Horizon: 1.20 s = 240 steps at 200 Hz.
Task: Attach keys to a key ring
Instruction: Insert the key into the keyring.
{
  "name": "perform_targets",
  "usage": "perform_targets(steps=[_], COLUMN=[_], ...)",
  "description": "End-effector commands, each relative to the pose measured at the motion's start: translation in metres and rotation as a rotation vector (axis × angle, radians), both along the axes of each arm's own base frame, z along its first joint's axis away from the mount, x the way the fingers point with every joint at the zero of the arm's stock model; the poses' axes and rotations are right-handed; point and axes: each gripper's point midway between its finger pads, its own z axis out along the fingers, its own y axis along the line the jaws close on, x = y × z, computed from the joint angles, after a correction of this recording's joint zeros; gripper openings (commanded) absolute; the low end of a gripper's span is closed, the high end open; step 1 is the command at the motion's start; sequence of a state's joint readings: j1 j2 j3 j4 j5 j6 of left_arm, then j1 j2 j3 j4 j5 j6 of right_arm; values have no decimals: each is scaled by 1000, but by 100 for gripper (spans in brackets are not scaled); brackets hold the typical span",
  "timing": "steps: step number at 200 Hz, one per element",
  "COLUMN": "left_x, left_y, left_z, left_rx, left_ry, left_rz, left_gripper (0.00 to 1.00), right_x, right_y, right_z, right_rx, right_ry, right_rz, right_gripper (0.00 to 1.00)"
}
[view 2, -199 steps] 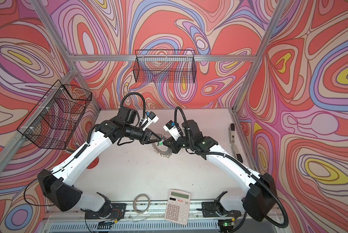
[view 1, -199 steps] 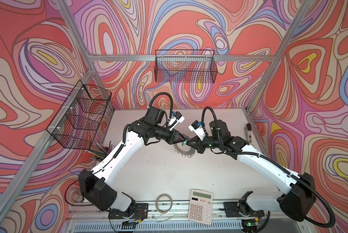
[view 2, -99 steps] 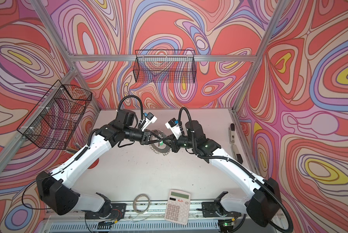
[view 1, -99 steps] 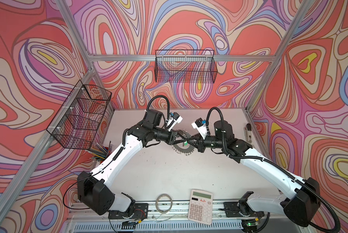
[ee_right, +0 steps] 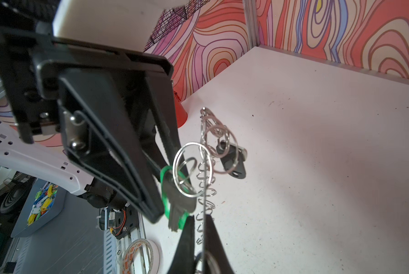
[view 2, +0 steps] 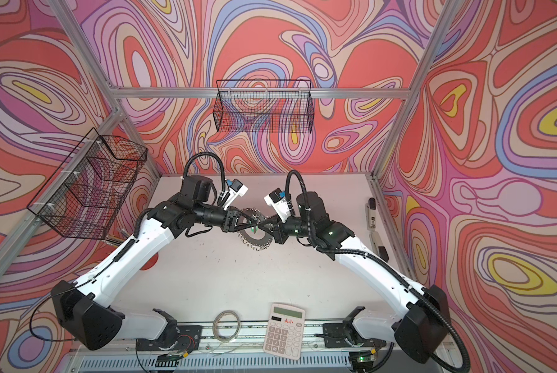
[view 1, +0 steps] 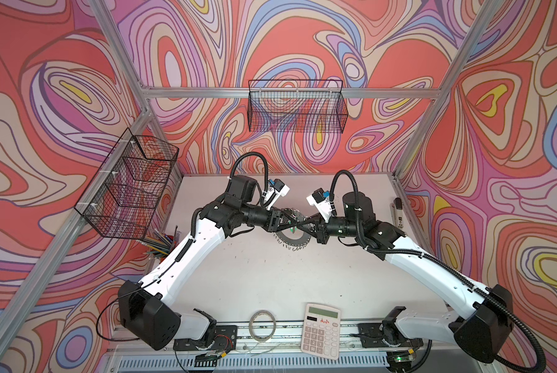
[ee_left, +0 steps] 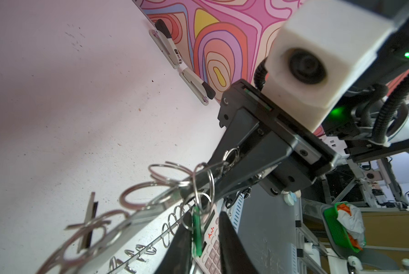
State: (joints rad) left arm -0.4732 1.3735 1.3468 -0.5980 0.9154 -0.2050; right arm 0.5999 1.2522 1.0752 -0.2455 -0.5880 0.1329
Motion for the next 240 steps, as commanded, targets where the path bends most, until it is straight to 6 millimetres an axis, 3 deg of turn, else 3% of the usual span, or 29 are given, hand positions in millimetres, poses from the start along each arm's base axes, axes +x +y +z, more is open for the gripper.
perform_targets(steps=[1, 40, 87, 114, 240], left_x=[-17, 1, 27, 31, 31], left_y=[19, 33, 29, 25, 14], left_z=[1, 29, 54, 62, 47], left_rx=[20, -99, -187, -226, -213], left_ry=[2, -24, -21, -13, 35], left_rz=[3, 143, 242, 237, 222], left_gripper=[45, 46, 37, 36, 32], right_x=[4, 7, 8, 7, 13], right_y=[-4, -2, 3, 8, 15], right_z=[25, 30, 32, 31, 36], right_rx=[44, 67, 51, 45, 71], right_ry=[-97, -128, -159, -163, -183], right_rz=[-39, -45, -47, -42, -47], right_gripper=[0, 0, 0, 0, 0])
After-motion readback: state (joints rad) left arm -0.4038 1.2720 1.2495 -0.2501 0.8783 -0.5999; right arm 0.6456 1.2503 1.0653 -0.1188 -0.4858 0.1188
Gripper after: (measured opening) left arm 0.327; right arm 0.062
